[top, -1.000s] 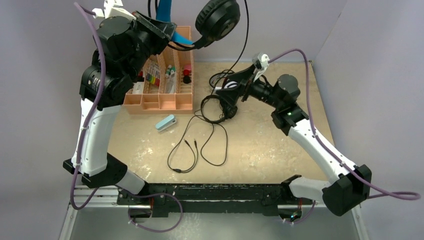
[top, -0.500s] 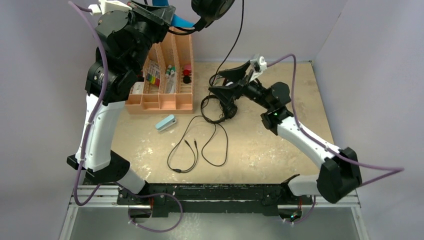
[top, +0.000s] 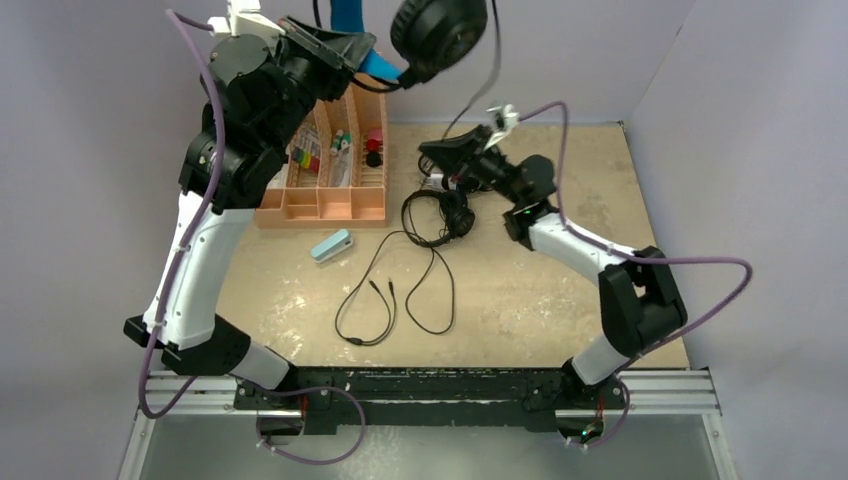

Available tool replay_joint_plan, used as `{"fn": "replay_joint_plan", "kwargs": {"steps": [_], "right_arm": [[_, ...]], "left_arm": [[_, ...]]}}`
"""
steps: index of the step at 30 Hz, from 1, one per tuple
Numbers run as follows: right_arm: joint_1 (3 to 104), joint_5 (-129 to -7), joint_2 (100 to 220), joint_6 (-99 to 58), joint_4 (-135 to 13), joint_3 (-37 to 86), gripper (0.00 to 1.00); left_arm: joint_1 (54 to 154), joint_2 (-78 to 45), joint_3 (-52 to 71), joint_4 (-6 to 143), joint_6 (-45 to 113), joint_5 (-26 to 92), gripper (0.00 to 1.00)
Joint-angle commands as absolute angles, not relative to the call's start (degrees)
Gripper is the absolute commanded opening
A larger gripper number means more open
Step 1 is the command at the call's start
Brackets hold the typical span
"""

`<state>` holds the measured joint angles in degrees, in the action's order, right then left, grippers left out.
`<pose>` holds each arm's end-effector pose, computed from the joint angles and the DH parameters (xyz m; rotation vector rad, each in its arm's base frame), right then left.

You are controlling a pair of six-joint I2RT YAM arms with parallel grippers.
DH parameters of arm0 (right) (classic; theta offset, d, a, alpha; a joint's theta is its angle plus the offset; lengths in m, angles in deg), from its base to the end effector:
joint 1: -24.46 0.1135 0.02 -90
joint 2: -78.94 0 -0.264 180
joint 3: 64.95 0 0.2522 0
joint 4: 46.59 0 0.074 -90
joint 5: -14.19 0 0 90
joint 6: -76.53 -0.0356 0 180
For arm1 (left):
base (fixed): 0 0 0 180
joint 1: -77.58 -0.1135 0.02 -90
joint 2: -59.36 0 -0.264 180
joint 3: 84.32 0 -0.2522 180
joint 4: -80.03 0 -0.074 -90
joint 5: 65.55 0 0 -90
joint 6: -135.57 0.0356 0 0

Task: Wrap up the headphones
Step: Wrap the headphones cable around the headphones.

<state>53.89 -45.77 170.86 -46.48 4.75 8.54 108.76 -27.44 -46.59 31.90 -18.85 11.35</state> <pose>0.3014 0.1905 0.3546 -0.4820 1.0593 1.2341 0.2232 -0.1256 0.5987 -0.6366 1.4259 -1.1849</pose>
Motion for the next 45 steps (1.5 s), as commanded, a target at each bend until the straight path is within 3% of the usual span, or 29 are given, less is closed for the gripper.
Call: {"fn": "replay_joint_plan", "kwargs": {"steps": [1,4,7,12,16,24,30,37,45], "right_arm": [[40.03,-41.90,162.72,-48.78,2.21,8.66,0.00],[33.57,-36.39,156.79,-34.41,-21.18,13.15,0.00],[31.70,-41.26,152.12,-17.31,-42.00,19.71,0.00],[31.59,-45.60,147.57,-6.77,-55.25,28.09,0.00],[31.67,-46.02,146.41,-2.33,-64.10,33.79,0.00],[31.84,-32.50,145.93,-1.36,-67.80,40.25,0.00],[35.94,-24.88,150.10,-5.67,-65.00,46.27,0.00],[47.74,-32.72,156.98,-0.21,-74.13,56.52,0.00],[51.79,-44.83,164.39,3.20,-81.14,65.94,0.00]], "left_arm": [[108.12,-22.35,-43.99,37.92,-12.33,23.08,0.00],[108.14,-19.70,-38.05,38.69,-2.51,33.14,0.00],[108.16,-16.40,-29.77,37.35,12.28,47.14,0.00],[108.13,-9.47,-14.84,27.48,35.22,42.95,0.00],[108.14,-5.04,-6.60,31.31,39.22,34.08,0.00],[108.16,-5.82,0.64,29.34,36.41,11.92,0.00],[108.15,-13.27,0.07,24.49,33.12,5.57,0.00],[111.20,-18.53,-0.74,28.20,31.36,6.75,0.00],[119.54,-19.39,-0.77,31.16,32.69,7.87,0.00]]}}
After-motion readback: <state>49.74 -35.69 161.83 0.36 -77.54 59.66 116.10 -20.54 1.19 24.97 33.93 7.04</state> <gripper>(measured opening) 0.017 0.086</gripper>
